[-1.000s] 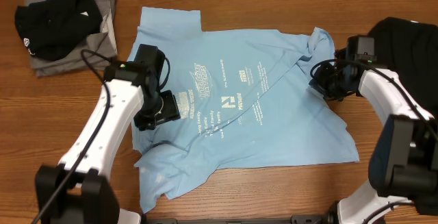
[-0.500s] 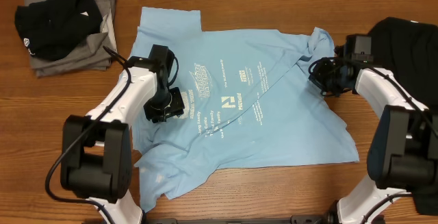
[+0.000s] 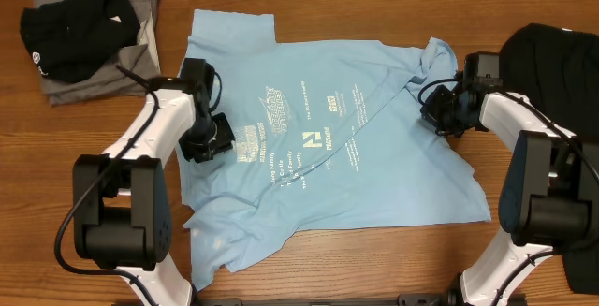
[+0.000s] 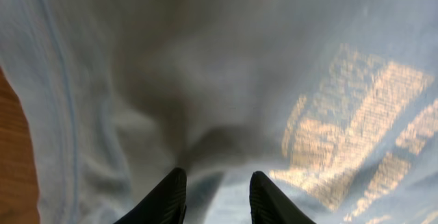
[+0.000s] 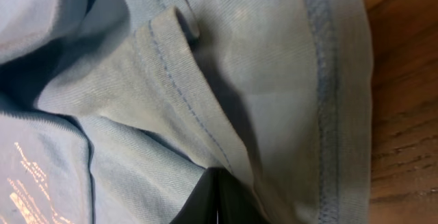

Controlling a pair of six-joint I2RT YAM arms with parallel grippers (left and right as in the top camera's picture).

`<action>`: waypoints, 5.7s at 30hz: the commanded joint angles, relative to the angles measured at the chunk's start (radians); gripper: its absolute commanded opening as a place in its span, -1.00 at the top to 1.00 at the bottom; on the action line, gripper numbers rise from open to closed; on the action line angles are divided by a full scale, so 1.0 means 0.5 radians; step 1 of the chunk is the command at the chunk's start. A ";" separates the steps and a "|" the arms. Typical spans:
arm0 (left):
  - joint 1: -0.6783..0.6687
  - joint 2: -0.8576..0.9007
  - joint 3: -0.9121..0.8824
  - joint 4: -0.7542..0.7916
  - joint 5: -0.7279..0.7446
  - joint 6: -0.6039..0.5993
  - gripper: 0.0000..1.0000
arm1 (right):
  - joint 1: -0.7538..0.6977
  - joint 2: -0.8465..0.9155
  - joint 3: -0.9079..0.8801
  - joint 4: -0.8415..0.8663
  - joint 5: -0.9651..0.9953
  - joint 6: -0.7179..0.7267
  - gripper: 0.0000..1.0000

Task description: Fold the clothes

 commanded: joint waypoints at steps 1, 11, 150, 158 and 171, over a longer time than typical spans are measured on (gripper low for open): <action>0.042 0.039 -0.002 0.050 0.002 -0.006 0.33 | -0.011 0.076 -0.001 -0.003 0.233 0.042 0.92; 0.046 0.261 -0.002 0.204 0.025 -0.006 0.37 | -0.014 0.076 -0.001 -0.006 0.336 0.088 0.92; -0.764 0.366 0.986 -1.109 0.032 0.266 -1.00 | -0.036 0.072 0.806 -1.915 1.015 0.095 -0.85; -0.738 0.369 0.986 -0.802 -0.127 0.203 -0.89 | -0.031 0.072 0.807 -1.936 0.475 -0.186 -0.61; -0.465 0.510 0.986 -0.511 -0.073 0.388 0.48 | 0.233 -0.019 0.523 -1.939 0.189 -0.311 0.92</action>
